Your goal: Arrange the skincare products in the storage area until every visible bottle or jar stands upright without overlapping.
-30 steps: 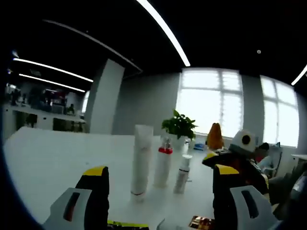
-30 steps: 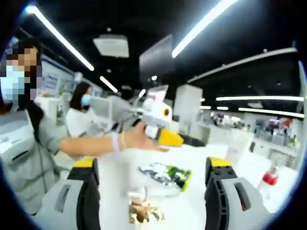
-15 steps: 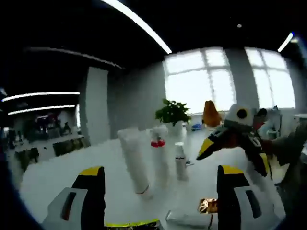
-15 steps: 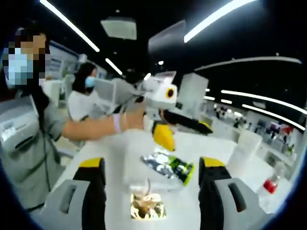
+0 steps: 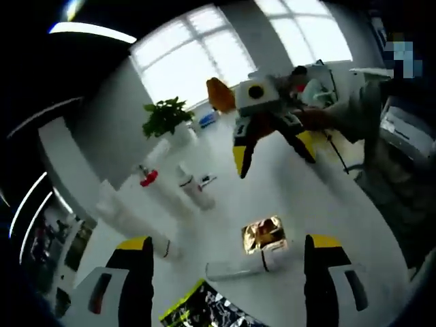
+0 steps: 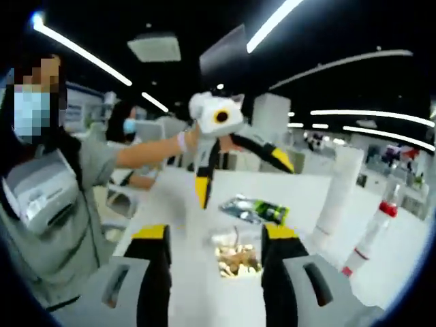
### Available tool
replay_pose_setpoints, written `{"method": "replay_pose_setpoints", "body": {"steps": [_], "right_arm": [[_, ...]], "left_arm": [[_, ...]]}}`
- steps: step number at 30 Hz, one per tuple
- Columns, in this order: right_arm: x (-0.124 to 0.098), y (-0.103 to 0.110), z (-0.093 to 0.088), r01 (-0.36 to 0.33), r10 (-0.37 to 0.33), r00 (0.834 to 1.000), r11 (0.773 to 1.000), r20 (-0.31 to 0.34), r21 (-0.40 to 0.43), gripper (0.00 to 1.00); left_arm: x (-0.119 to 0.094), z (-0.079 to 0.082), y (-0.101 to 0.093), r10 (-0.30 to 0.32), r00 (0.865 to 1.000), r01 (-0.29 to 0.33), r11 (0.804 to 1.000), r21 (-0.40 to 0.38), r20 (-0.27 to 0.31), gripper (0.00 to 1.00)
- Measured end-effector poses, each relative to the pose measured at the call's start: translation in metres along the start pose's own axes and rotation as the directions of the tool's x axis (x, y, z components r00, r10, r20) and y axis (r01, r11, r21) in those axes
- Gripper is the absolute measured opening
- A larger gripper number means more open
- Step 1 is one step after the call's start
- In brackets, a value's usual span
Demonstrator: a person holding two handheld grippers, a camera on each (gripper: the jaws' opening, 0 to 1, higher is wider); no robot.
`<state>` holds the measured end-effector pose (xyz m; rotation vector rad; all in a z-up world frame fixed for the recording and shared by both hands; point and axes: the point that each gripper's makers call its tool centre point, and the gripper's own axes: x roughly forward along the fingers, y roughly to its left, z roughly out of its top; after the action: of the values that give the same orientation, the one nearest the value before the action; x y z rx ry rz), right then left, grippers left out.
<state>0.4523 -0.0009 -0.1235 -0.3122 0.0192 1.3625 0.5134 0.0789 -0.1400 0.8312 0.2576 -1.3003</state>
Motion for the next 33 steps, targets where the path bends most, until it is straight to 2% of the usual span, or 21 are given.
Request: {"method": "replay_pose_setpoints", "body": {"steps": [1, 2, 3, 4, 6, 7, 9, 10, 13, 16, 18, 19, 20, 22, 23, 25, 26, 29, 31, 32, 33], "right_arm": [[-0.003, 0.003, 0.0, 0.011, -0.011, 1.0, 1.0, -0.001, 0.012, 0.22], [-0.005, 0.007, -0.001, 0.016, -0.015, 1.0, 1.0, -0.011, 0.027, 0.22], [-0.008, 0.013, -0.003, 0.002, -0.002, 1.0, 0.999, -0.018, 0.041, 0.28], [-0.01, 0.017, -0.009, 0.009, -0.006, 0.998, 0.999, -0.061, 0.053, 0.37], [-0.012, 0.027, -0.014, 0.013, -0.016, 0.996, 0.999, -0.084, -0.036, 0.41], [-0.014, 0.025, -0.016, 0.062, -0.067, 0.993, 0.997, -0.097, -0.051, 0.38], [-0.017, 0.041, -0.014, 0.058, -0.066, 0.994, 0.994, -0.083, -0.093, 0.32], [-0.017, 0.042, -0.011, 0.083, -0.088, 0.994, 0.994, -0.068, -0.076, 0.26], [-0.02, 0.047, -0.004, 0.116, -0.116, 0.992, 0.993, -0.048, 0.0, 0.13], [-0.021, 0.054, 0.0, 0.111, -0.111, 0.993, 0.994, -0.047, 0.012, 0.16], [-0.02, 0.057, -0.002, 0.114, -0.114, 0.992, 0.993, -0.061, -0.001, 0.09], [-0.021, 0.055, -0.001, 0.14, -0.143, 0.988, 0.989, -0.062, -0.046, 0.01], [-0.022, 0.054, 0.001, 0.153, -0.158, 0.986, 0.984, -0.05, -0.092, 0.0], [-0.022, 0.057, 0.0, 0.16, -0.166, 0.984, 0.983, -0.067, -0.089, 0.0], [-0.023, 0.056, 0.003, 0.177, -0.183, 0.981, 0.98, -0.06, -0.092, 0.0], [-0.024, 0.057, 0.015, 0.191, -0.191, 0.982, 0.977, 0.003, -0.092, 0.0], [-0.027, 0.054, 0.021, 0.219, -0.217, 0.976, 0.972, 0.032, -0.08, 0.0], [-0.031, 0.054, 0.03, 0.264, -0.258, 0.964, 0.944, 0.059, -0.195, 0.0], [-0.03, 0.058, 0.03, 0.268, -0.265, 0.963, 0.945, 0.044, -0.188, 0.0], [-0.029, 0.063, 0.031, 0.264, -0.26, 0.964, 0.956, 0.049, -0.129, 0.0], [-0.028, 0.066, 0.028, 0.252, -0.251, 0.968, 0.962, 0.023, -0.108, 0.0]], "left_arm": [[0.002, -0.002, -0.001, -0.007, 1.0, 0.007, 1.0, 0.004, -0.01, 0.9], [0.005, -0.001, -0.002, -0.008, 1.0, 0.008, 1.0, -0.002, -0.004, 0.9], [0.008, -0.001, -0.003, -0.012, 1.0, 0.012, 1.0, -0.007, -0.005, 0.89], [0.011, -0.003, -0.004, -0.016, 1.0, 0.016, 1.0, -0.017, -0.008, 0.88], [0.015, -0.008, -0.01, -0.048, 0.999, 0.047, 0.999, -0.023, -0.025, 0.81], [0.016, -0.012, -0.012, -0.054, 0.997, 0.055, 0.998, 0.006, -0.048, 0.79], [0.019, -0.02, -0.015, -0.071, 0.992, 0.076, 0.996, 0.056, -0.101, 0.73], [0.019, -0.019, -0.015, -0.077, 0.992, 0.081, 0.996, 0.039, -0.1, 0.7], [0.021, -0.021, -0.016, -0.1, 0.983, 0.115, 0.989, 0.092, -0.156, 0.63], [0.022, -0.019, -0.017, -0.117, 0.978, 0.136, 0.986, 0.102, -0.175, 0.56], [0.022, -0.018, -0.018, -0.127, 0.975, 0.148, 0.984, 0.104, -0.183, 0.51], [0.024, -0.017, -0.021, -0.139, 0.972, 0.161, 0.981, 0.106, -0.191, 0.49], [0.025, -0.018, -0.025, -0.153, 0.967, 0.177, 0.979, 0.103, -0.202, 0.49], [0.027, -0.021, -0.03, -0.177, 0.957, 0.2, 0.977, 0.08, -0.229, 0.49], [0.028, -0.028, -0.033, -0.195, 0.941, 0.224, 0.972, 0.076, -0.277, 0.49], [0.031, -0.031, -0.033, -0.191, 0.936, 0.227, 0.969, 0.094, -0.294, 0.48], [0.032, -0.03, -0.034, -0.2, 0.933, 0.238, 0.967, 0.094, -0.298, 0.47], [0.036, -0.028, -0.038, -0.215, 0.926, 0.259, 0.96, 0.109, -0.31, 0.44], [0.039, -0.032, -0.039, -0.215, 0.914, 0.274, 0.953, 0.133, -0.345, 0.41], [0.04, -0.033, -0.039, -0.217, 0.91, 0.278, 0.951, 0.133, -0.353, 0.39], [0.041, -0.034, -0.039, -0.219, 0.907, 0.282, 0.95, 0.133, -0.361, 0.37]]}}
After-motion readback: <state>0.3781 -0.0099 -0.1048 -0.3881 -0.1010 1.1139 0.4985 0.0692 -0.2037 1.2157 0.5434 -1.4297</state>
